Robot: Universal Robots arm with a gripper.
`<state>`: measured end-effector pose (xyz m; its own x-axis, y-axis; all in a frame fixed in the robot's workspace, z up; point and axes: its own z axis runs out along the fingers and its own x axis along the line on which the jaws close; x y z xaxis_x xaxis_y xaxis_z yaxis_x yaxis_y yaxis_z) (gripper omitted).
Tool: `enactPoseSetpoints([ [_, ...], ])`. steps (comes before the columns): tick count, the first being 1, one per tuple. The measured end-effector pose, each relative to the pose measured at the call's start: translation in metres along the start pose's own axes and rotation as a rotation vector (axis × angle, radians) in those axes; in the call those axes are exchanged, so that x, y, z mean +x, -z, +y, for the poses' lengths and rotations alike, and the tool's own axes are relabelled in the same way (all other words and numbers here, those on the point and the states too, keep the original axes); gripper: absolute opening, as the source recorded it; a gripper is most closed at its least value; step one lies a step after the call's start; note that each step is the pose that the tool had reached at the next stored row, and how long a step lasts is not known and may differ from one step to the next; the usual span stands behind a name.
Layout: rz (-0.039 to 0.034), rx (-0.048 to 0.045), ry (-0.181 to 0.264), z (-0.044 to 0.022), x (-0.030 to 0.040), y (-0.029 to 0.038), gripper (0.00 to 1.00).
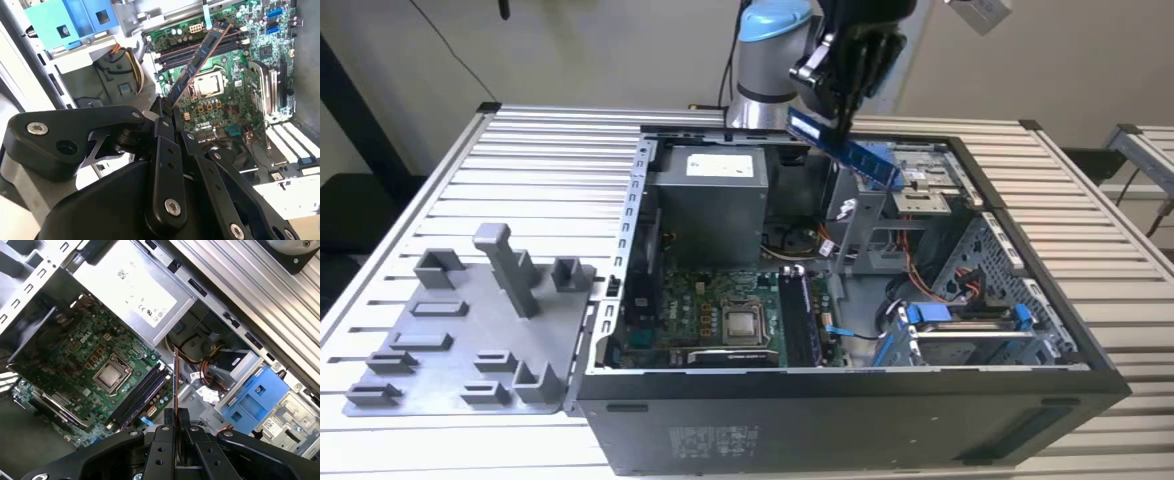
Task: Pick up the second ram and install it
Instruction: 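Insert the second ram into the second slot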
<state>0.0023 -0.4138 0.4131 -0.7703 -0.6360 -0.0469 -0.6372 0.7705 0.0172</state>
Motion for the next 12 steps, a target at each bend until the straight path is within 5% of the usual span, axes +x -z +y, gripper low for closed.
enactPoseSetpoints([
  [12, -0.0009, 0.0036, -0.069, -0.0044, 0.0038, -0.0035, 0.14],
])
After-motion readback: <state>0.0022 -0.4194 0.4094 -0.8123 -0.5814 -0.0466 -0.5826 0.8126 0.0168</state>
